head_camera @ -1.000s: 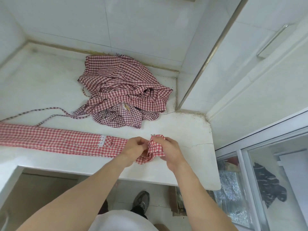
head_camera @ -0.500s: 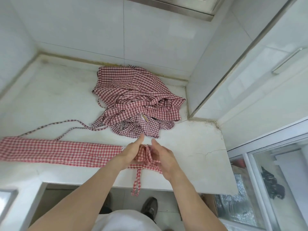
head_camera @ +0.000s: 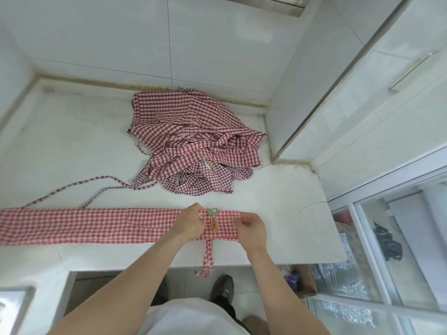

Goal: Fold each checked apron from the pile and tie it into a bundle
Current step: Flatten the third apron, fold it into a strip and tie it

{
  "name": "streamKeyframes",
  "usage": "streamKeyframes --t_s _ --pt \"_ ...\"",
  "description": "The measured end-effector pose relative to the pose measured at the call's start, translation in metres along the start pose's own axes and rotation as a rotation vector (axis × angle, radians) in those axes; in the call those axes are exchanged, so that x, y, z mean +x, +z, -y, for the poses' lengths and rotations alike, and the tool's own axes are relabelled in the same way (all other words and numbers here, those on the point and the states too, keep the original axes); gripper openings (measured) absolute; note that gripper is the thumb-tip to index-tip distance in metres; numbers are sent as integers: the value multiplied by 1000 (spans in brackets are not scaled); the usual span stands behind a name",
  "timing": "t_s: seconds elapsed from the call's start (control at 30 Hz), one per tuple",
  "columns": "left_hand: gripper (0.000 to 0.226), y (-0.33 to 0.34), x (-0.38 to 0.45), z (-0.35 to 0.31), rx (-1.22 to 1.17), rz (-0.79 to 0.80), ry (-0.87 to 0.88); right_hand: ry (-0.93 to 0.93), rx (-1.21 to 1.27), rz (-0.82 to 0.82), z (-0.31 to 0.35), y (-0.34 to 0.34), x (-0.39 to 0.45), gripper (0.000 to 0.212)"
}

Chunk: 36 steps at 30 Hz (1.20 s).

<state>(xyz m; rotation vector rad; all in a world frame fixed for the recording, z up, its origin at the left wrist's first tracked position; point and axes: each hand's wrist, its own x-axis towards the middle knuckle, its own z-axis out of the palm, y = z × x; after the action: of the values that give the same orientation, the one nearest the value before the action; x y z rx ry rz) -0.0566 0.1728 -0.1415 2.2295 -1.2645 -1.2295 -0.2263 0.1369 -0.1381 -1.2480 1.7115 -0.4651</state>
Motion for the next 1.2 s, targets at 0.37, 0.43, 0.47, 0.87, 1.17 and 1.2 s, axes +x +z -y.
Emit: streamKeyframes --t_s 0.37,0.43,0.47,0.87,1.17,1.2 --pt "41 -3 4 33 323 -196 84 83 -170 112 -15 10 7 37" --pt "52 -9 5 37 370 -139 43 84 -153 142 -14 8 7 33" --pt "52 -12 7 37 402 -116 31 82 -129 162 -13 8 8 30" --pt "48 -27 22 3 277 153 -45 -103 163 195 29 -23 22 18" --pt "50 -52 28 -38 -38 232 172 -304 328 332 53 -44 20 43" --pt "50 -54 29 -43 -72 221 201 -325 290 352 54 -44 21 43"
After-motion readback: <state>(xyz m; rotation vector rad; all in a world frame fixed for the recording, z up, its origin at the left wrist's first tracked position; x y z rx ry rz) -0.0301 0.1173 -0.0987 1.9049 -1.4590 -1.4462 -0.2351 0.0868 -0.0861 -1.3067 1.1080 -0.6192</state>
